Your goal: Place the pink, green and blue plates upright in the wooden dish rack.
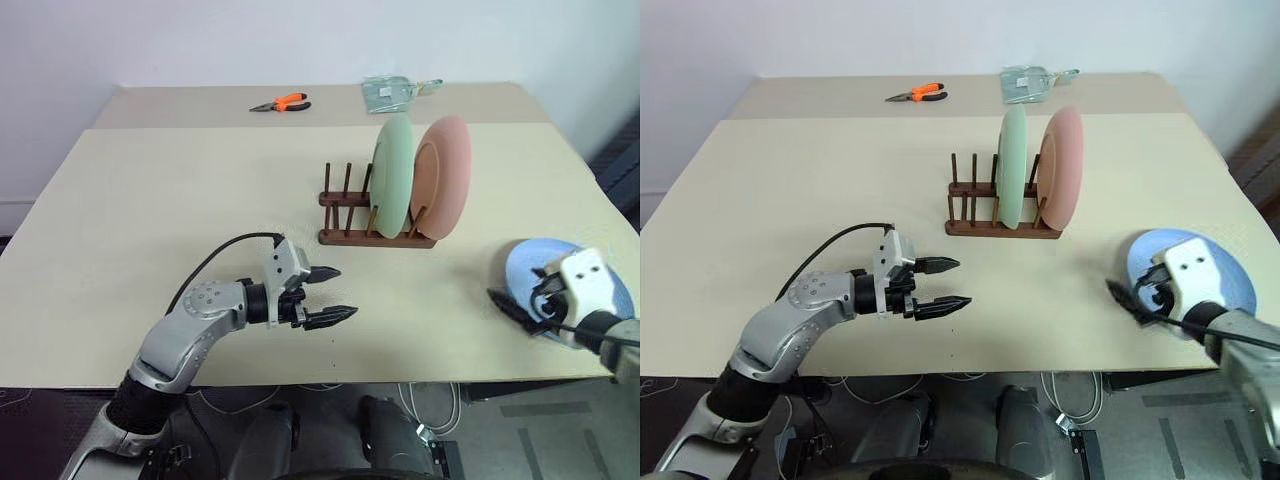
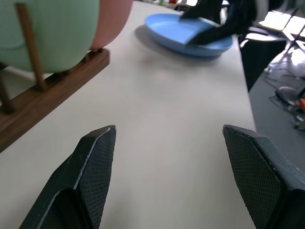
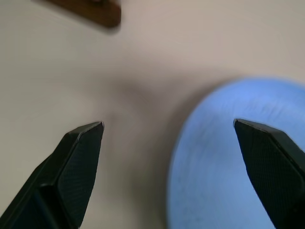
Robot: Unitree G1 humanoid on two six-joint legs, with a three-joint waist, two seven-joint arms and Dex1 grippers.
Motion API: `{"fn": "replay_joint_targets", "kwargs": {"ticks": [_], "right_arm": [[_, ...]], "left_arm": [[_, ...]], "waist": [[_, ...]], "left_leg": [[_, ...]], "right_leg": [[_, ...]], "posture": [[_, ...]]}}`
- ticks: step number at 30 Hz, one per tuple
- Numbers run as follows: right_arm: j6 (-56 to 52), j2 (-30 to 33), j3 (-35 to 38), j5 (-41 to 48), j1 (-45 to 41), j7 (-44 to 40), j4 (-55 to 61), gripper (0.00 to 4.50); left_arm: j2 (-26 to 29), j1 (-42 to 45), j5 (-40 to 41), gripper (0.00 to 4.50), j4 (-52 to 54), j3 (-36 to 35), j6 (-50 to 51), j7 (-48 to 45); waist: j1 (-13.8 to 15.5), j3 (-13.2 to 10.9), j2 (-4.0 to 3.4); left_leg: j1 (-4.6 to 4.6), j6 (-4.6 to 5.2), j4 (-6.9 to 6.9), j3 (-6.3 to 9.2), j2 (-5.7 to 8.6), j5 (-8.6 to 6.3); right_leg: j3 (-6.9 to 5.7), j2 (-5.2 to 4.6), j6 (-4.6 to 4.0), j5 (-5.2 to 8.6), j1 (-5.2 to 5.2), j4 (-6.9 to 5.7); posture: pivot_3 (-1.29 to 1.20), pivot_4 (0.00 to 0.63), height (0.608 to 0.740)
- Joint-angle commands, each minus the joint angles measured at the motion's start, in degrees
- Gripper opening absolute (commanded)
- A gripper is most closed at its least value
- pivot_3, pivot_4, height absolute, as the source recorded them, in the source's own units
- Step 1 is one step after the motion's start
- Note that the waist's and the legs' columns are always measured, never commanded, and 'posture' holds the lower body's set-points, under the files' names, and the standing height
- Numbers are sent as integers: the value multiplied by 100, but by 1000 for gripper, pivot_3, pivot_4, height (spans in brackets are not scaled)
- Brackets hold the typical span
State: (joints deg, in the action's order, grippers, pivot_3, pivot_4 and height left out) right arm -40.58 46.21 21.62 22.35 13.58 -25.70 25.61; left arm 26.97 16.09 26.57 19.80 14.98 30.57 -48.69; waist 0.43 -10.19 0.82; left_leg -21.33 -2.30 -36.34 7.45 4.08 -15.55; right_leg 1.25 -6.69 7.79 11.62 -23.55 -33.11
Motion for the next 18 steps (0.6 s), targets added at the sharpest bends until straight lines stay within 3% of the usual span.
{"fn": "replay_joint_targets", "kwargs": {"ticks": [1,8,13,18], "right_arm": [[233,-44,-395,-875,-65,520,-538,3590],[173,-103,-414,-1079,-441,534,-672,54],[677,-337,0,-920,-1308,672,-365,16],[844,-1057,685,534,-3294,819,154,16]], "left_arm": [[-12,75,-74,3687,18,45,-143,-117],[-23,72,-206,3687,-68,-13,-223,-163],[-138,23,-323,3687,-145,-171,-384,53],[-417,69,-711,3687,-610,-426,-949,596]], "waist": [[25,1,6],[36,1,10],[2,-3,2],[-16,-7,-13]], "left_leg": [[0,0,-1,2,0,0],[-6,1,-13,7,4,0],[-1,1,-10,7,1,-1],[0,2,-11,8,1,0]], "right_leg": [[-1,0,0,0,1,0],[-2,-2,1,0,6,2],[-2,1,2,0,5,-2],[-1,2,4,-2,4,-4]], "posture": [[0,150,740],[0,150,740],[0,150,740],[0,150,740]]}}
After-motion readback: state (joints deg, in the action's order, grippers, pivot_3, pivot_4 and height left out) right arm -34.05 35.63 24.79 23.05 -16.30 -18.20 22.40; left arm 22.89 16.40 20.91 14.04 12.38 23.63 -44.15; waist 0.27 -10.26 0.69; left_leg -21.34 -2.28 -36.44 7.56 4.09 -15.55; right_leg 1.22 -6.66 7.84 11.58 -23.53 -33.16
